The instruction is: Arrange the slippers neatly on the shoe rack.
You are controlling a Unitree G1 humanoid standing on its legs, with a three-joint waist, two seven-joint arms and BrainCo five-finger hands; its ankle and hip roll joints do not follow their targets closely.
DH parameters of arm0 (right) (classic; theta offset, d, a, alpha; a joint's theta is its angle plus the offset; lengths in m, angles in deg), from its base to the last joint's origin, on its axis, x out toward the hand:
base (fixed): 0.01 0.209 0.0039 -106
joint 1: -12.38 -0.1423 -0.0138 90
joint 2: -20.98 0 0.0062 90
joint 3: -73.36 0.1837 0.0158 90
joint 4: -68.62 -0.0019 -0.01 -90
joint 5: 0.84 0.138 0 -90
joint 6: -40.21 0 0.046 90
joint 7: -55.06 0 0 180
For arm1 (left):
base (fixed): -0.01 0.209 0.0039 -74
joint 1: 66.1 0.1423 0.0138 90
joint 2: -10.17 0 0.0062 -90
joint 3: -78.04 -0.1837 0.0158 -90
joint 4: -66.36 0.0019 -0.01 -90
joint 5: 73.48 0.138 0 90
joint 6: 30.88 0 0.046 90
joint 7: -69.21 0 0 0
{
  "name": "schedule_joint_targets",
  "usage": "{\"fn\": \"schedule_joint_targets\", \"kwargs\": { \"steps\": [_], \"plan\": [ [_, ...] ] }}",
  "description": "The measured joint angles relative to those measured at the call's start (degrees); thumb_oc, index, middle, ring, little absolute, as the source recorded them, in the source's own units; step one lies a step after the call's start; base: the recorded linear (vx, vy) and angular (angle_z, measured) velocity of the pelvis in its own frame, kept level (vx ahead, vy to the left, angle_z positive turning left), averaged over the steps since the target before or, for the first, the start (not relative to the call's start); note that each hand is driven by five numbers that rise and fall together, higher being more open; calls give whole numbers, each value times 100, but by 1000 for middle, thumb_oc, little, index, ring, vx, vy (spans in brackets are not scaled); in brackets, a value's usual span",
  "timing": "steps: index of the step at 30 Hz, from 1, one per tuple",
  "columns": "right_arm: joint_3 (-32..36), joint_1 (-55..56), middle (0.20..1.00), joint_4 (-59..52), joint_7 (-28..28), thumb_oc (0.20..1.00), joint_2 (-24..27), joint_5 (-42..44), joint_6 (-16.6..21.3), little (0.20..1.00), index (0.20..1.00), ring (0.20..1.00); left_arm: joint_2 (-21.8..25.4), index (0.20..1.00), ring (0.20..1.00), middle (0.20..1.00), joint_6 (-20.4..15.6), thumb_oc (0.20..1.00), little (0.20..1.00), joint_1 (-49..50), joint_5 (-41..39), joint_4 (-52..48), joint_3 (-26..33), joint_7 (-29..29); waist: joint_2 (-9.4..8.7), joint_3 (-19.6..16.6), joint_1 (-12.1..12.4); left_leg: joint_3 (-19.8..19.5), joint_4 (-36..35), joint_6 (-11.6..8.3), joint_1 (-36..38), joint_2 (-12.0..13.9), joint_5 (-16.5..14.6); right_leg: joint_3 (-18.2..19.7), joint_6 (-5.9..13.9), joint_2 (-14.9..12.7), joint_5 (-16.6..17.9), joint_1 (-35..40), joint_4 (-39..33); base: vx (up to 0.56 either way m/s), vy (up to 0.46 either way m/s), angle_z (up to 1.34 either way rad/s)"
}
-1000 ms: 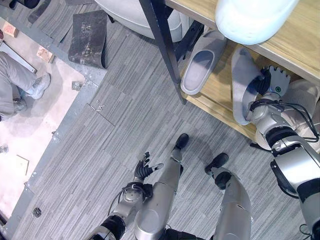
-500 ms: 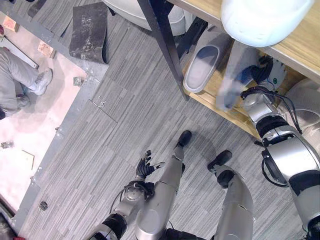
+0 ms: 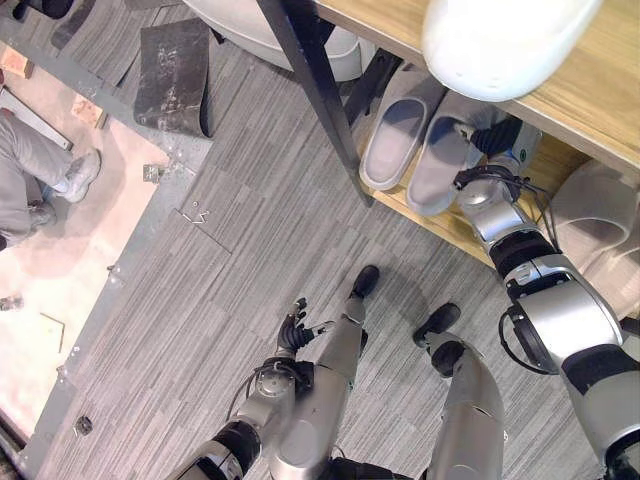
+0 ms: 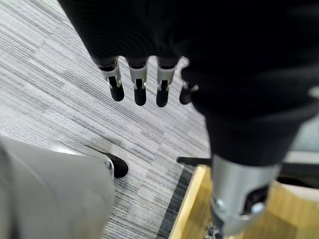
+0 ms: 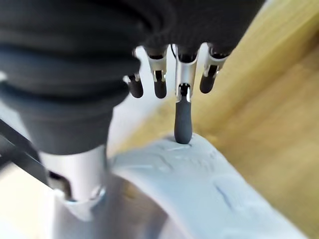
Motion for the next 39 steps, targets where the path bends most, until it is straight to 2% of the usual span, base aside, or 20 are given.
{"fn": "schedule_joint_targets", "kwargs": {
  "steps": [5, 13, 15, 18, 20, 21, 24, 27, 31, 39],
  "plan": [
    [254, 515, 1000, -629, 100, 1000, -165, -12, 59, 1000, 1000, 1000, -22, 1000, 1000, 1000, 31, 1000, 1000, 17, 11, 6, -6, 17, -5, 2, -24, -3, -30, 47, 74, 54, -29, 11, 26, 44, -21, 71, -53, 0, 4, -2],
    [355, 868, 1000, -604, 63, 1000, -192, -7, 47, 1000, 1000, 1000, -22, 1000, 1000, 1000, 51, 1000, 1000, 22, 22, 25, -5, 12, -30, 5, -225, 81, -87, 68, 163, 58, -21, 73, 36, 66, 26, 137, -152, -4, -1, -3],
    [483, 1258, 1000, -649, 29, 1000, -483, 132, 174, 1000, 1000, 1000, -54, 1000, 1000, 1000, 57, 1000, 1000, 20, 22, 35, -2, 13, -54, 0, -289, 138, -96, 106, 204, 54, -18, 131, 88, 78, 70, 158, -177, 11, -5, -10],
    [846, 1730, 1000, -502, -133, 1000, -1090, 971, 650, 1000, 1000, 1000, -89, 1000, 1000, 1000, 62, 1000, 1000, 21, 24, 114, -28, 7, -55, 2, -313, 164, -102, 111, 261, 68, -27, 143, 117, 89, 89, 234, -253, 4, -9, -5],
    [1358, 1647, 1000, -74, -352, 1000, -1558, 2276, 1608, 1000, 1000, 1000, -51, 1000, 1000, 1000, 110, 1000, 1000, -10, 23, 169, -58, -28, -57, 0, -317, 159, -100, 109, 292, 72, -28, 142, 121, 122, 98, 284, -254, 12, -39, -2],
    [1581, 1283, 1000, 379, -663, 1000, -1604, 3228, 1899, 1000, 1000, 1000, 2, 1000, 1000, 1000, 151, 1000, 1000, -32, 24, 204, -155, -56, -74, -11, -308, 146, -117, 130, 367, 80, -57, 144, 117, 130, 95, 355, -260, 20, -60, -1],
    [1442, 733, 1000, 1078, -1240, 1000, -1307, 4448, 1923, 1000, 1000, 1000, 49, 1000, 1000, 1000, 207, 1000, 1000, -29, 24, 206, -205, -139, -86, -28, -187, 113, -182, 90, 404, 91, -112, 146, 111, 130, 72, 365, -266, 31, -51, 0],
    [1454, 610, 1000, 1079, -1797, 1000, -1222, 5322, 1963, 1000, 1000, 1000, 69, 1000, 1000, 1000, 240, 1000, 1000, 21, 24, 206, -101, -223, -56, -49, -40, 113, -214, 90, 398, 140, -113, 136, 36, 168, 24, 358, -291, 0, 0, 0],
    [1417, 551, 1000, 1084, -2092, 1000, -1223, 5681, 1991, 1000, 1000, 1000, 66, 1000, 1000, 1000, 273, 1000, 1000, 96, 35, 208, -103, -345, 24, -149, 81, 118, -276, 89, 367, 147, -110, 135, 18, 164, 12, 298, -273, 9, -9, 2],
    [1341, 327, 1000, 1274, -2171, 1000, -1089, 6197, 1820, 1000, 1000, 1000, 63, 1000, 1000, 1000, 277, 1000, 1000, 166, 72, 237, -92, -460, 75, -212, 108, 116, -279, -36, 400, 148, -9, 133, 40, 160, 6, 297, -162, 0, 0, 0]
  ]
}}
